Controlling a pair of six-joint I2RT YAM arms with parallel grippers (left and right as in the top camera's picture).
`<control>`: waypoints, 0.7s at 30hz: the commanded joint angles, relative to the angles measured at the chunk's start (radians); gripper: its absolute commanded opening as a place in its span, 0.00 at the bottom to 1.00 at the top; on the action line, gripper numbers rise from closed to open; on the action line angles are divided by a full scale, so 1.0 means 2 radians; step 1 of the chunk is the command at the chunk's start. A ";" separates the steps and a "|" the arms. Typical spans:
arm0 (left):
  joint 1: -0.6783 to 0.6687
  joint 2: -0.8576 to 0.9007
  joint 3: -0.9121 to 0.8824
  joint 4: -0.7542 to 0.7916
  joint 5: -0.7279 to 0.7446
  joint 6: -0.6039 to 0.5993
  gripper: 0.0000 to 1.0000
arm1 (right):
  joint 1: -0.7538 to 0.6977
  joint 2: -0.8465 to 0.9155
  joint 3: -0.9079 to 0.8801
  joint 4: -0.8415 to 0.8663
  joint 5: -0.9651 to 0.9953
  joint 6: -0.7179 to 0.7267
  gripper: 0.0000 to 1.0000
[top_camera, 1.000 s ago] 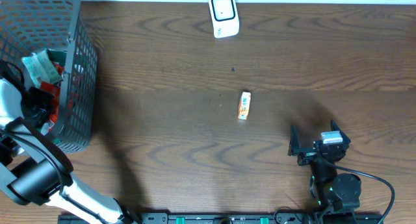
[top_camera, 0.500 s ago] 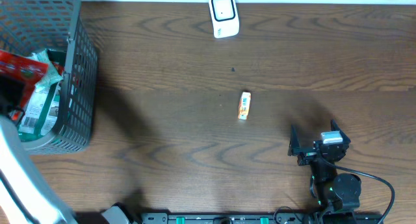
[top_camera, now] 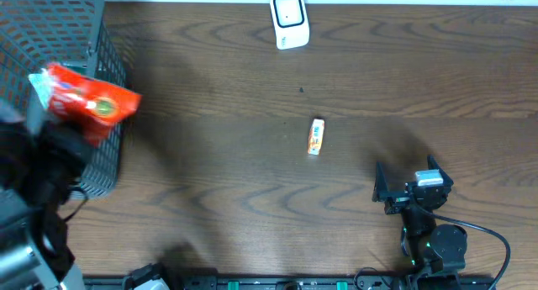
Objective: Scan the item barcode
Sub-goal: 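Lift the red packet out of the basket toward the table center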
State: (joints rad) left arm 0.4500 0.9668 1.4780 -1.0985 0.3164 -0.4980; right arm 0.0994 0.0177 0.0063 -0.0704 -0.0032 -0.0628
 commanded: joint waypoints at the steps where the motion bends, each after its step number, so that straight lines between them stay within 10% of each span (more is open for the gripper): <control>1: -0.061 0.008 -0.050 0.002 0.017 -0.018 0.07 | -0.001 -0.002 0.000 -0.002 0.003 -0.003 0.99; 21: -0.429 0.210 -0.283 0.260 -0.168 -0.190 0.08 | -0.001 -0.002 0.000 -0.002 0.003 -0.003 0.99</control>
State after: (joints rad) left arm -0.3428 1.2987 0.9112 -0.6350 0.1051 -0.7898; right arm 0.0994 0.0177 0.0063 -0.0704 -0.0036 -0.0624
